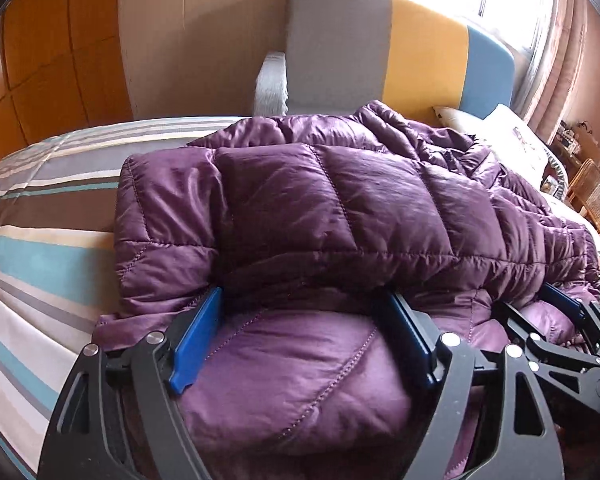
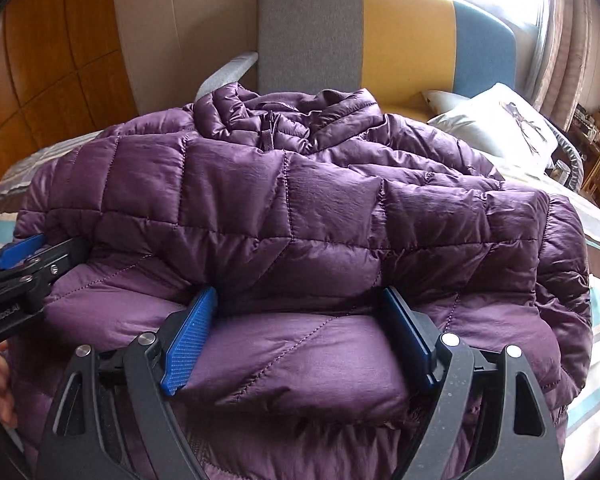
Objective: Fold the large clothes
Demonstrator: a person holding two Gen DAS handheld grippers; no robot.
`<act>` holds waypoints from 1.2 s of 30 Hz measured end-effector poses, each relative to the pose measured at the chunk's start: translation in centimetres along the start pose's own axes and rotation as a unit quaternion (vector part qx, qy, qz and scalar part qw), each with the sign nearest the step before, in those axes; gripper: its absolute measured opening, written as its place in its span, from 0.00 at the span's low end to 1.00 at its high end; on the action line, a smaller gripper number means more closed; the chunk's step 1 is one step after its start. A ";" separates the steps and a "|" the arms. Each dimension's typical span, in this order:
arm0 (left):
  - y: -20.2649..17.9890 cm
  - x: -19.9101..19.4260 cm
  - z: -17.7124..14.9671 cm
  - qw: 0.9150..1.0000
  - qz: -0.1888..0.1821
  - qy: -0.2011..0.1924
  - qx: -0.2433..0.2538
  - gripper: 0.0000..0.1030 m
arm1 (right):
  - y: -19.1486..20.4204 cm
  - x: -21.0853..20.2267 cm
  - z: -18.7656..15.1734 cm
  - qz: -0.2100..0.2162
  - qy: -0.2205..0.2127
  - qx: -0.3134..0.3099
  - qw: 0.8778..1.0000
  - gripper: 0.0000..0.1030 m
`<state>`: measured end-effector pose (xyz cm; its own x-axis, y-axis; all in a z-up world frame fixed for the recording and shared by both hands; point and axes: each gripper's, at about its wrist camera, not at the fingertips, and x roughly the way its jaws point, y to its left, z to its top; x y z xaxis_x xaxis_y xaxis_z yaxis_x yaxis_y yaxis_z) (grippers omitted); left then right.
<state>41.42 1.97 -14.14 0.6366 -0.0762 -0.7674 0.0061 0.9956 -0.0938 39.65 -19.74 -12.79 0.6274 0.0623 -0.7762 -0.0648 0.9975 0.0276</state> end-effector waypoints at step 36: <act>5.0 -14.6 -11.7 1.000 -0.010 -0.023 0.000 0.93 | -11.0 -13.5 -12.2 -0.032 0.035 0.056 0.997 0.88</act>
<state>23.19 7.40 -10.82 0.6711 -0.0926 -0.7355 0.0181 0.9939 -0.1086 22.40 -31.95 -10.31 0.5711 -0.0011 -0.8209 0.0641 0.9970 0.0432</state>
